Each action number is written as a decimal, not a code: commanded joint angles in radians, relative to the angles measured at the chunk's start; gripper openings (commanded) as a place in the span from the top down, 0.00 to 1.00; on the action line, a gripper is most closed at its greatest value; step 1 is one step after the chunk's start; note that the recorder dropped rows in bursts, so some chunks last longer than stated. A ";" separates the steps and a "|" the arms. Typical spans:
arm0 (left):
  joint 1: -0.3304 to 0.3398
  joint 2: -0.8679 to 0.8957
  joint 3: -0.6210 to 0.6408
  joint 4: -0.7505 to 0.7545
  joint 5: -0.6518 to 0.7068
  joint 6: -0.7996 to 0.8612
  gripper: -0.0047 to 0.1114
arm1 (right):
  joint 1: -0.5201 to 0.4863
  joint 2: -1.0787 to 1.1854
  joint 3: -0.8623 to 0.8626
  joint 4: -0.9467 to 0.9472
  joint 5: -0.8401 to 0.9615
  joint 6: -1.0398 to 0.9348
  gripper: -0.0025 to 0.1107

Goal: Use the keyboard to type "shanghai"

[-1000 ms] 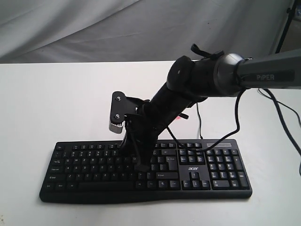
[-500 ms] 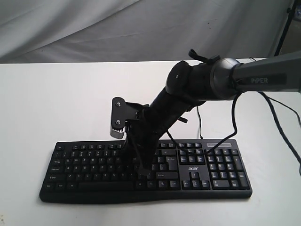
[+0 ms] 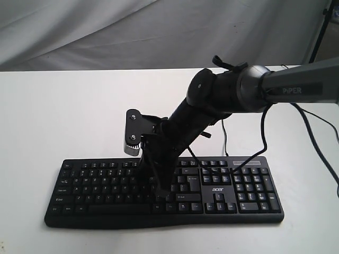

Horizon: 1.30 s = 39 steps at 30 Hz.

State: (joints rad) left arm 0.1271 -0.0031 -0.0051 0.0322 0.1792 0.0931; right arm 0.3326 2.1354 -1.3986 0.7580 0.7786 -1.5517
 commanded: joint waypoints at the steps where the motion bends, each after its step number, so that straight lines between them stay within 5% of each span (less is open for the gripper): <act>1: -0.004 0.003 0.005 -0.001 -0.005 -0.003 0.95 | -0.004 0.001 0.007 0.010 -0.007 -0.012 0.98; 39: -0.004 0.003 0.005 -0.001 -0.005 -0.003 0.95 | -0.004 0.038 0.007 -0.015 -0.016 -0.028 0.98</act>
State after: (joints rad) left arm 0.1271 -0.0031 -0.0051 0.0322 0.1792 0.0931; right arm 0.3326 2.1641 -1.3986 0.7640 0.7705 -1.5696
